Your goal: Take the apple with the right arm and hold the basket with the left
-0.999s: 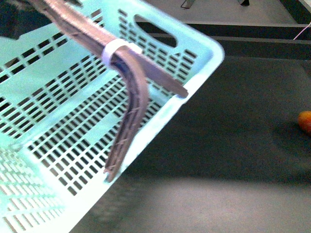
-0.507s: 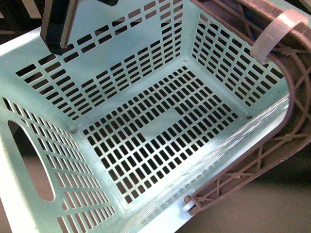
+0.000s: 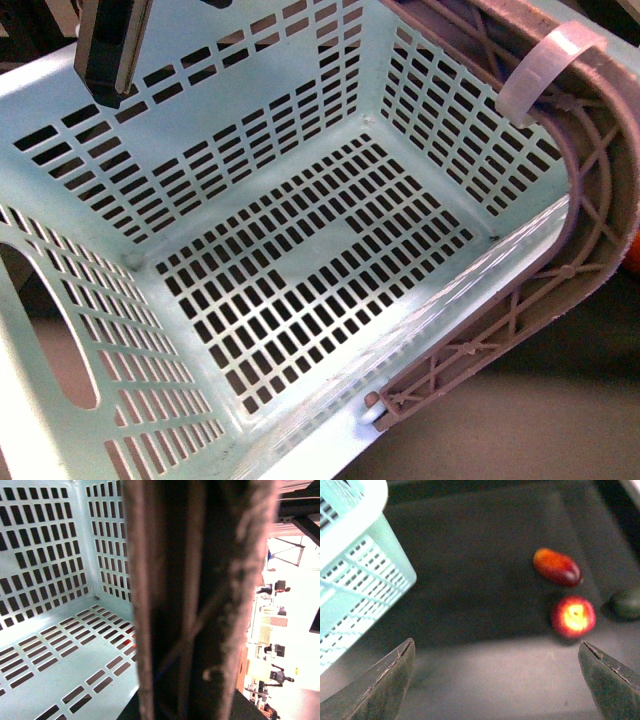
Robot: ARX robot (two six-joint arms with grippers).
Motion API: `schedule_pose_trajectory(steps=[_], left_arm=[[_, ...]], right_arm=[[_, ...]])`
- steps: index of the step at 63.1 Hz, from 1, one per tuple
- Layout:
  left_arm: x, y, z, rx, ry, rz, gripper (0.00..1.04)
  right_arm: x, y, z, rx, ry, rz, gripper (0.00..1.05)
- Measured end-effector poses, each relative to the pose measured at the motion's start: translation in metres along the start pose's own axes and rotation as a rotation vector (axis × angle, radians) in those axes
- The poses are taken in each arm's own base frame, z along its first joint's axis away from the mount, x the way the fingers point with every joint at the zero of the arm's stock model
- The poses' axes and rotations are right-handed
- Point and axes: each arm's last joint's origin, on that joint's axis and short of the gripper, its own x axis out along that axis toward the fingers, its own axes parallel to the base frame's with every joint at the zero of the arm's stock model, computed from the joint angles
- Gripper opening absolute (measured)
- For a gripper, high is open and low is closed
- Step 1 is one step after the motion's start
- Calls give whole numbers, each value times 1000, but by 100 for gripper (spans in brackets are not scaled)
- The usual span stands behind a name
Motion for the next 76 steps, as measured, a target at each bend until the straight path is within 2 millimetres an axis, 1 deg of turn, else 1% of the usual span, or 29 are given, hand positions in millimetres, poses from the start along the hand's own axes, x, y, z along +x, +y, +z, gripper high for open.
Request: schedule_pose_trajectory(steps=[5,10,16,20,22,23,25,27,28,30,31,33,34,36,38,41,45,51,63,76], left_arm=[[0,0,0,-1,0,1,6],[0,0,0,2,-4,2,6],[0,0,0,1,-7,3,6],[0,0,0,1,-7,4,6],[0,0,0,1,-7,4,6],[0,0,0,1,-7,4,6],[0,0,0,1,-7,4,6],[0,0,0,1,-7,4,6],[0,0,0,1,-7,3,6],[0,0,0,1,-7,4,6],[0,0,0,1,-6,3,6],[0,0,0,1,-4,2,6],[0,0,0,1,-3,2,6],[0,0,0,1,-3,2,6],[0,0,0,1,-4,2,6],[0,0,0,1,-4,2,6],[0,0,0,1,-4,2,6],[0,0,0,1,-4,3,6],[0,0,0,2,-7,4,6],[0,0,0,1,-4,2,6]], right_arm=[[8,-12,4,11,4,-28,96],[20,-28,7,12,10,-68,96],[39,-50,9,1,28,-135,96],[57,-67,10,-19,40,-181,96],[64,-72,10,-29,45,-188,96],[72,-78,9,-34,50,-192,96],[79,-83,8,-35,56,-198,96],[91,-91,5,-41,70,-205,96],[99,-95,3,-43,82,-209,96],[106,-100,0,-44,96,-213,96],[114,-104,-4,-46,112,-216,96],[121,-107,-9,-45,132,-220,96],[128,-110,-14,-39,156,-226,96],[135,-113,-20,-33,181,-229,96],[146,-117,-33,-20,232,-227,96],[156,-119,-45,-5,283,-225,96],[166,-121,-57,7,332,-227,96],[181,-124,-67,20,373,-230,96],[213,-131,-66,31,386,-236,96],[238,-138,-63,53,380,-234,96]])
